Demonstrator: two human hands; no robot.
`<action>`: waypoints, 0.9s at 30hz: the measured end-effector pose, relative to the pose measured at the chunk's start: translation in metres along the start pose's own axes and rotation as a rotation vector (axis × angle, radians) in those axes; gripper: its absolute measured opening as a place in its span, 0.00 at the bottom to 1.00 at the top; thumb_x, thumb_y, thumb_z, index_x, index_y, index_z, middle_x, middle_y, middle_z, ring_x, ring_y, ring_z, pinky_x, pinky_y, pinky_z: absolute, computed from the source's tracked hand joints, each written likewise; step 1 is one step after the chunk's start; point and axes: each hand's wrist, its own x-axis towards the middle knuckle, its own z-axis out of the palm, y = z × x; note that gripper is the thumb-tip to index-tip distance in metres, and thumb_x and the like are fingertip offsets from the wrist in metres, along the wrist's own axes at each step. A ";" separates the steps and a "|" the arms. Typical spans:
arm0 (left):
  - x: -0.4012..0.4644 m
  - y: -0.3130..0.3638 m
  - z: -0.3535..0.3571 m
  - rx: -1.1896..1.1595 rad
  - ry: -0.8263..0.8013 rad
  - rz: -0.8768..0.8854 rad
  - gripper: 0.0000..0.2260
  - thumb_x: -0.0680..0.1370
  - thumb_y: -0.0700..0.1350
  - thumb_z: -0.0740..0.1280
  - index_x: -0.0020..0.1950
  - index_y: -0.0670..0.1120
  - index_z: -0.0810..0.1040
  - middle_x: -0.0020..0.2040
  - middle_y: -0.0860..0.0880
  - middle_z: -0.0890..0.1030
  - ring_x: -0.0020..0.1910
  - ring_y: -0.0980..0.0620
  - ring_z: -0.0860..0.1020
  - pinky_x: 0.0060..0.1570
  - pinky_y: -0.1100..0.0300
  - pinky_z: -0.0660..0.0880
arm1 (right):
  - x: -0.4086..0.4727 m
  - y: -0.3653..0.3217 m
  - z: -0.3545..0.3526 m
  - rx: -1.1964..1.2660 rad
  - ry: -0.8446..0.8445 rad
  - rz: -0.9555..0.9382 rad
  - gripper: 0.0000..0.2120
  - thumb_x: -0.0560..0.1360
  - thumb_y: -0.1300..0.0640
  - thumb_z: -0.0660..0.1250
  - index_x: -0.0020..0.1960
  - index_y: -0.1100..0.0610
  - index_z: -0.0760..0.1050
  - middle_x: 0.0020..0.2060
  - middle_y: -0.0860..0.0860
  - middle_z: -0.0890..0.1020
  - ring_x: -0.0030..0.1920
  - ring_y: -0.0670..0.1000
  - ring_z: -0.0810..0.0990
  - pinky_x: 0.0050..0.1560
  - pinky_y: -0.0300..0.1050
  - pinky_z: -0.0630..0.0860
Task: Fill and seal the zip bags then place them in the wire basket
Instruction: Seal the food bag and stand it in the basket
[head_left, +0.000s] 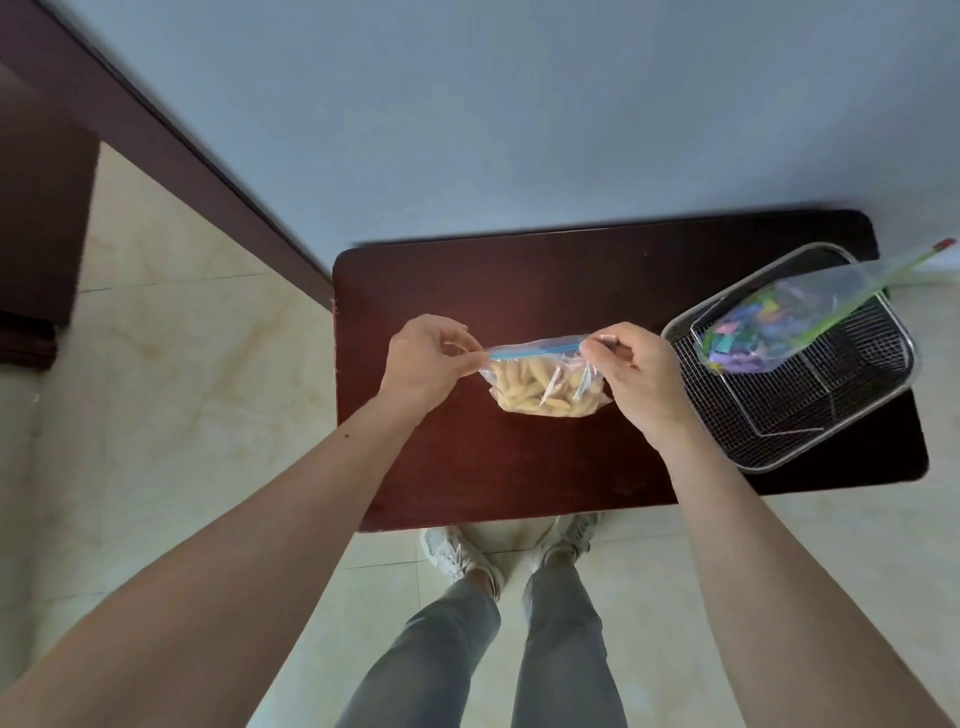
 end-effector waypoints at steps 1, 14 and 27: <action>-0.002 0.004 0.005 -0.039 -0.044 -0.005 0.02 0.70 0.43 0.77 0.41 0.48 0.86 0.51 0.55 0.83 0.45 0.61 0.80 0.49 0.65 0.78 | -0.003 0.003 -0.008 0.016 0.019 -0.006 0.03 0.75 0.59 0.68 0.44 0.58 0.80 0.35 0.46 0.81 0.35 0.39 0.78 0.38 0.34 0.73; -0.056 0.093 0.125 -0.148 -0.227 0.066 0.02 0.73 0.44 0.74 0.41 0.48 0.82 0.36 0.53 0.85 0.34 0.61 0.80 0.42 0.63 0.76 | -0.030 0.070 -0.152 0.165 0.186 0.074 0.02 0.74 0.60 0.71 0.44 0.59 0.81 0.32 0.49 0.86 0.38 0.50 0.86 0.48 0.50 0.81; -0.077 0.164 0.265 -0.244 -0.042 -0.008 0.05 0.73 0.38 0.72 0.43 0.48 0.82 0.40 0.51 0.85 0.38 0.60 0.81 0.47 0.67 0.77 | 0.014 0.144 -0.267 0.157 0.159 0.020 0.09 0.77 0.56 0.66 0.38 0.49 0.79 0.35 0.47 0.85 0.38 0.43 0.81 0.41 0.37 0.73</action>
